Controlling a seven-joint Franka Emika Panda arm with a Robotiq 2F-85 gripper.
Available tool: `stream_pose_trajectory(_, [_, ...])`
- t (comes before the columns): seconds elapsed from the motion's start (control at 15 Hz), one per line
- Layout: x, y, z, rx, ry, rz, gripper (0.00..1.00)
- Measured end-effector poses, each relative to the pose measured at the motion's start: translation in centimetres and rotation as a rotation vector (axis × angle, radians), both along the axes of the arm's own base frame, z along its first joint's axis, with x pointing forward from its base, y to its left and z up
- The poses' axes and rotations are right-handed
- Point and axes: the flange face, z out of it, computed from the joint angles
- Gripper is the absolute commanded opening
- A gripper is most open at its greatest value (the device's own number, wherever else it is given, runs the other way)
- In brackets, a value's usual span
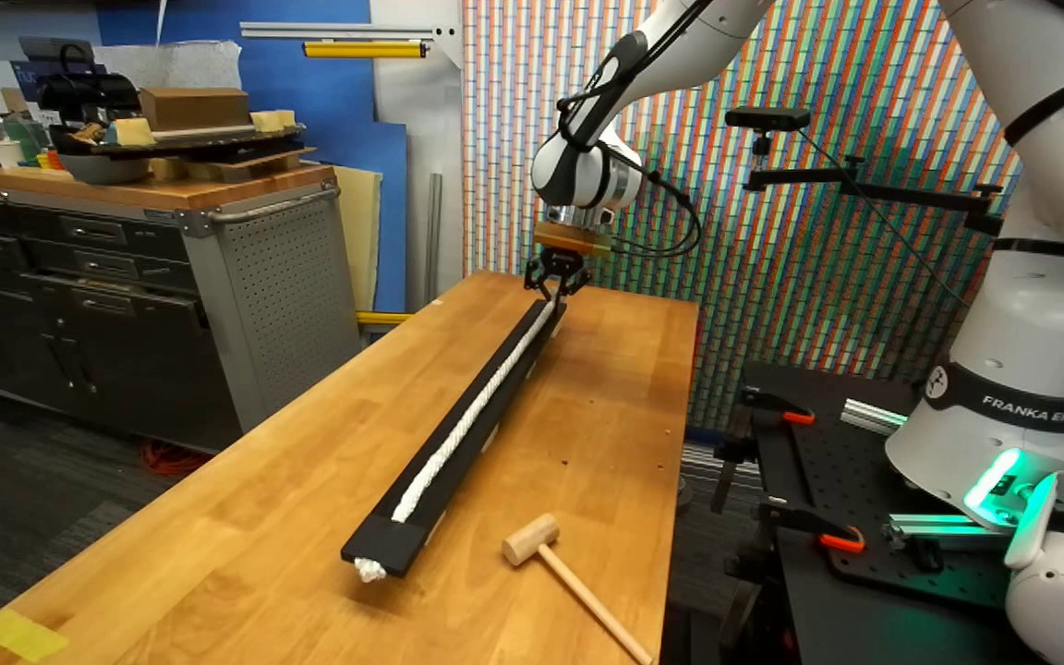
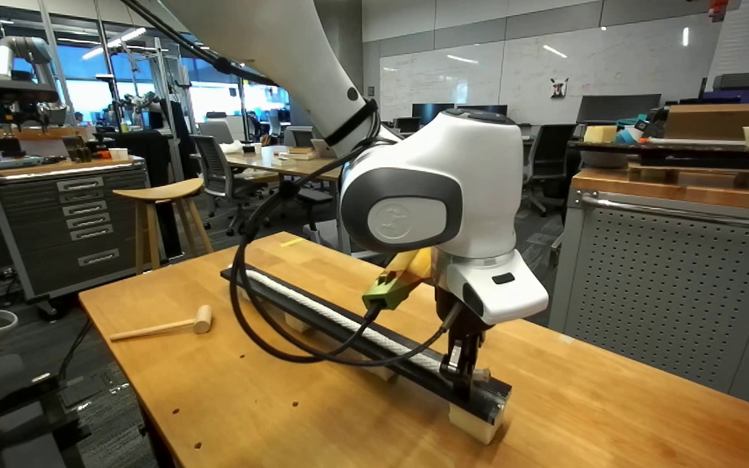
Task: Stretch the white rope and fit in the middle space of the object
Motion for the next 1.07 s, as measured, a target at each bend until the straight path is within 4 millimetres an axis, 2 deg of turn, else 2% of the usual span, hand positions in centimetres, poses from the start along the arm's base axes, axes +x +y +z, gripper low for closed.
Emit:
stream_pose_trajectory(0.13, [0.2,0.0,0.1,-0.002,-0.004,0.002,0.03])
stream_pose_trajectory(0.2, [0.4,0.0,0.2,-0.003,-0.006,0.003,0.08])
stream_pose_trajectory(0.27, [0.5,0.0,0.2,-0.004,-0.007,0.004,0.27])
stream_pose_trajectory(0.33, [0.6,0.0,0.3,-0.005,-0.009,0.005,0.39])
stream_pose_trajectory(0.87, [1.0,-0.3,0.8,-0.012,-0.021,0.005,0.98])
stream_pose_trajectory(1.07, [1.2,-0.3,1.0,-0.014,-0.026,0.006,1.00])
